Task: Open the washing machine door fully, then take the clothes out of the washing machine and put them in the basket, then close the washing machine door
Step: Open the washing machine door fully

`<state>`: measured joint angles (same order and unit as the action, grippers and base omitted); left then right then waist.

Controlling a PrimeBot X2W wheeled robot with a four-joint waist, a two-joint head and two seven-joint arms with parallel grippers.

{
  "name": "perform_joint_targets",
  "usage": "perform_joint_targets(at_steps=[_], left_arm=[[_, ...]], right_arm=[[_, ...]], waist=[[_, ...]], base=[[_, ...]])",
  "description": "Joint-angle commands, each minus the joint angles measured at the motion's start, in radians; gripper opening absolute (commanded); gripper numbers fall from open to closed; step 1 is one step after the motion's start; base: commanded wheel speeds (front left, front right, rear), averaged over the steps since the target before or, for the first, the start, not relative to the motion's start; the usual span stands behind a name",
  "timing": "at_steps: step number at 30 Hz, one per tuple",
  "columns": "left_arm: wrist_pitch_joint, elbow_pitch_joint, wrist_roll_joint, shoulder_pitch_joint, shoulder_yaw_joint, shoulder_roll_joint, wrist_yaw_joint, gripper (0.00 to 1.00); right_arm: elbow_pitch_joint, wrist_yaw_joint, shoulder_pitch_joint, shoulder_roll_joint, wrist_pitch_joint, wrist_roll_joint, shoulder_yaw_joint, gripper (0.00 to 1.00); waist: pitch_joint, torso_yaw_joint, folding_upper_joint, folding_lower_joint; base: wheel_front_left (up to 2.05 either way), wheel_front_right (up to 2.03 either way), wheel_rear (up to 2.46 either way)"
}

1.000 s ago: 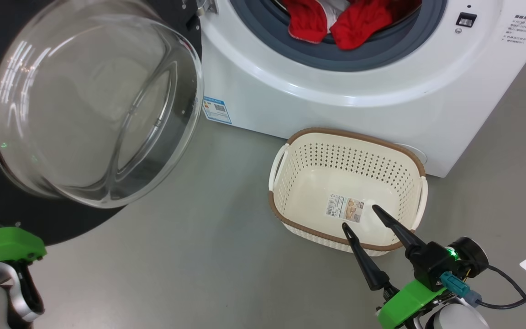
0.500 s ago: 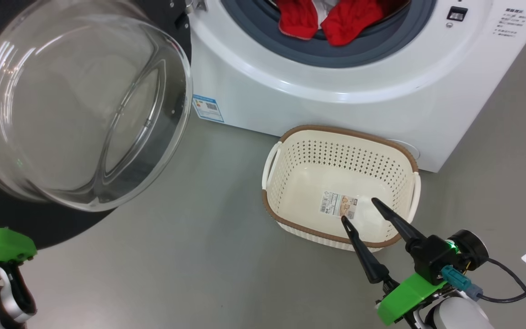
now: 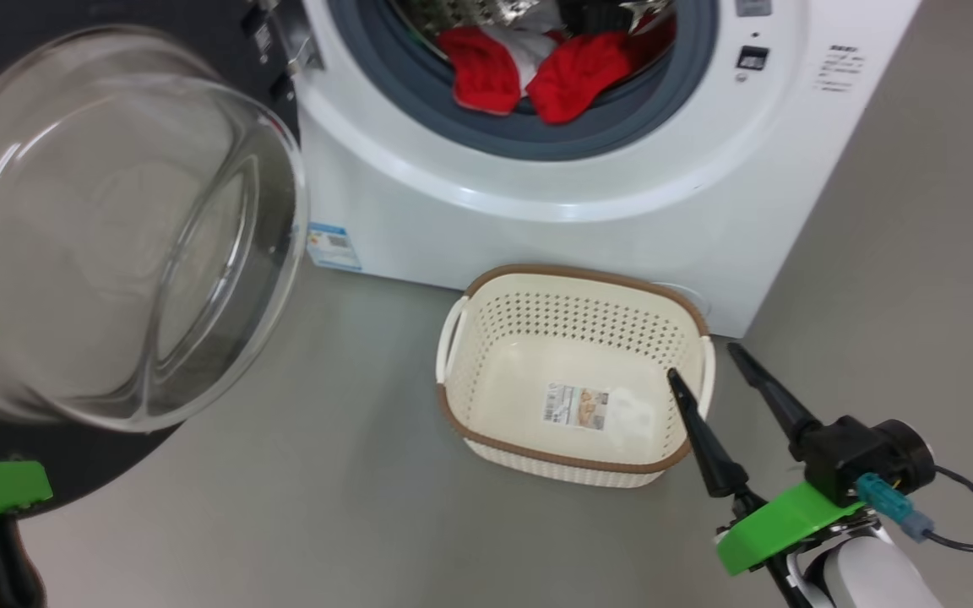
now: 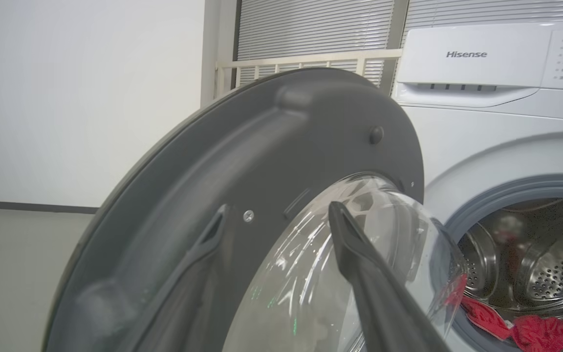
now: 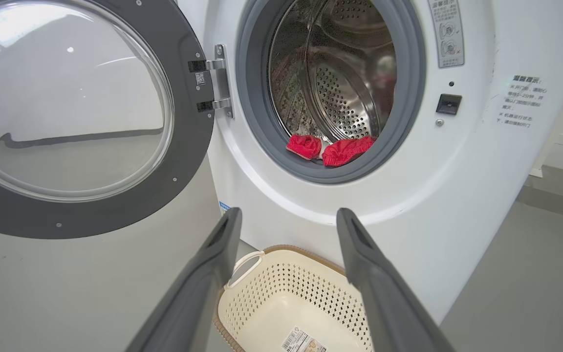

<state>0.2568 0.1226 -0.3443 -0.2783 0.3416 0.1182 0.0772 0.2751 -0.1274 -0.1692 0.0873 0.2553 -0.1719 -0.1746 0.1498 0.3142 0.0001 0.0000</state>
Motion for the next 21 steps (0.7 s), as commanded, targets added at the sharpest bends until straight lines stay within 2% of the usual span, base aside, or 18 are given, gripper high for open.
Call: perform_joint_targets(at_steps=[1, 5, 12, 21], left_arm=[[0.005, -0.042, 0.009, 0.008, 0.032, 0.037, -0.007, 1.00], [0.005, -0.089, 0.041, 0.025, 0.011, 0.038, -0.036, 1.00], [0.005, -0.179, 0.060, 0.049, -0.076, 0.016, -0.119, 1.00], [0.005, -0.154, 0.058, 0.110, -0.176, 0.011, -0.180, 1.00]], right_arm=[[-0.033, -0.003, -0.003, -0.007, 0.006, -0.009, -0.007, 1.00], [-0.061, -0.003, 0.004, -0.018, 0.006, -0.017, 0.040, 1.00], [-0.103, -0.003, 0.025, -0.029, 0.006, -0.029, 0.101, 1.00], [-0.154, -0.003, 0.048, -0.033, 0.006, -0.067, 0.110, 1.00]], waist=[[-0.034, -0.040, -0.0001, 0.0000], [-0.057, -0.088, -0.0001, 0.0000], [-0.094, -0.177, -0.0001, 0.0000], [-0.117, -0.296, -0.0001, 0.0000]], base=[[0.00, 0.00, 0.00], [0.00, 0.00, 0.00], [0.00, 0.00, 0.00], [0.00, 0.00, 0.00]])
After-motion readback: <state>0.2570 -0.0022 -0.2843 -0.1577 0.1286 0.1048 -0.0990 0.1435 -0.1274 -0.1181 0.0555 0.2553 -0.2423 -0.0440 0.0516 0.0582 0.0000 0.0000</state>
